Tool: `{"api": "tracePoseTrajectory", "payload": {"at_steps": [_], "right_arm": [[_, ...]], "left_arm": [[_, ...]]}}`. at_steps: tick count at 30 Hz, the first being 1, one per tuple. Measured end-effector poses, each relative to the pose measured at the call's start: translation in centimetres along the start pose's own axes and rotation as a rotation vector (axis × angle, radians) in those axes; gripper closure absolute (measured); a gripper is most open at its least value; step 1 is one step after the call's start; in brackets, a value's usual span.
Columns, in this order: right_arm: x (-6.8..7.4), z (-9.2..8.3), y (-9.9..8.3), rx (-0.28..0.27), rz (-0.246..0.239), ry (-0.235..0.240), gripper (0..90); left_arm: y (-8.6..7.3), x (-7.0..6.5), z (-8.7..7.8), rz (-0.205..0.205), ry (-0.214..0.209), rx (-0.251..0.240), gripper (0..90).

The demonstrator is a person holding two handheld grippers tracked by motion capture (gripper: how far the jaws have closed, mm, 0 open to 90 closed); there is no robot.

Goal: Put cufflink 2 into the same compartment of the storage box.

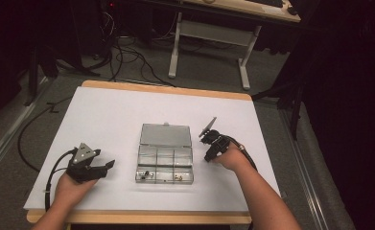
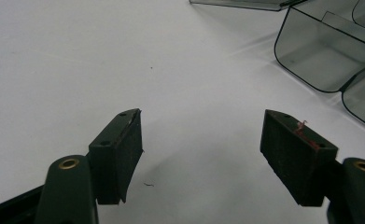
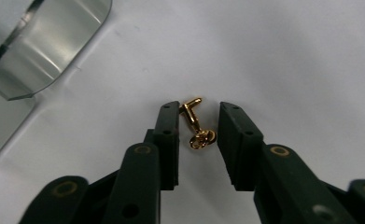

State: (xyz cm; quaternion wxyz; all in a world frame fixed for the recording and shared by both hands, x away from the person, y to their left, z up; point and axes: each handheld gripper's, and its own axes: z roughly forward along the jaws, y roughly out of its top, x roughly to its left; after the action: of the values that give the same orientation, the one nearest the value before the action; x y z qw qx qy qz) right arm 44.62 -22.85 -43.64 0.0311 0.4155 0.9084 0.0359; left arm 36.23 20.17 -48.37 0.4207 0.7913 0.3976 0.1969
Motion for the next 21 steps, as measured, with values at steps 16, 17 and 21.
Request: {"api": "tracePoseTrajectory", "payload": {"at_steps": [16, 17, 21], "right_arm": [[0.3, -0.3, -0.3, 0.013, 0.013, -0.003, 79.0], [0.2, -0.6, -0.3, 0.002, 0.006, -0.002, 79.0], [0.2, -1.5, -0.7, -0.013, 0.054, 0.014, 79.0]], "left_arm": [[0.0, 0.0, 0.0, 0.001, -0.002, -0.003, 30.2], [0.0, 0.0, 0.0, 0.001, -0.002, -0.003, 30.2], [0.0, 0.0, 0.0, 0.000, -0.001, -0.005, 30.2]]}}
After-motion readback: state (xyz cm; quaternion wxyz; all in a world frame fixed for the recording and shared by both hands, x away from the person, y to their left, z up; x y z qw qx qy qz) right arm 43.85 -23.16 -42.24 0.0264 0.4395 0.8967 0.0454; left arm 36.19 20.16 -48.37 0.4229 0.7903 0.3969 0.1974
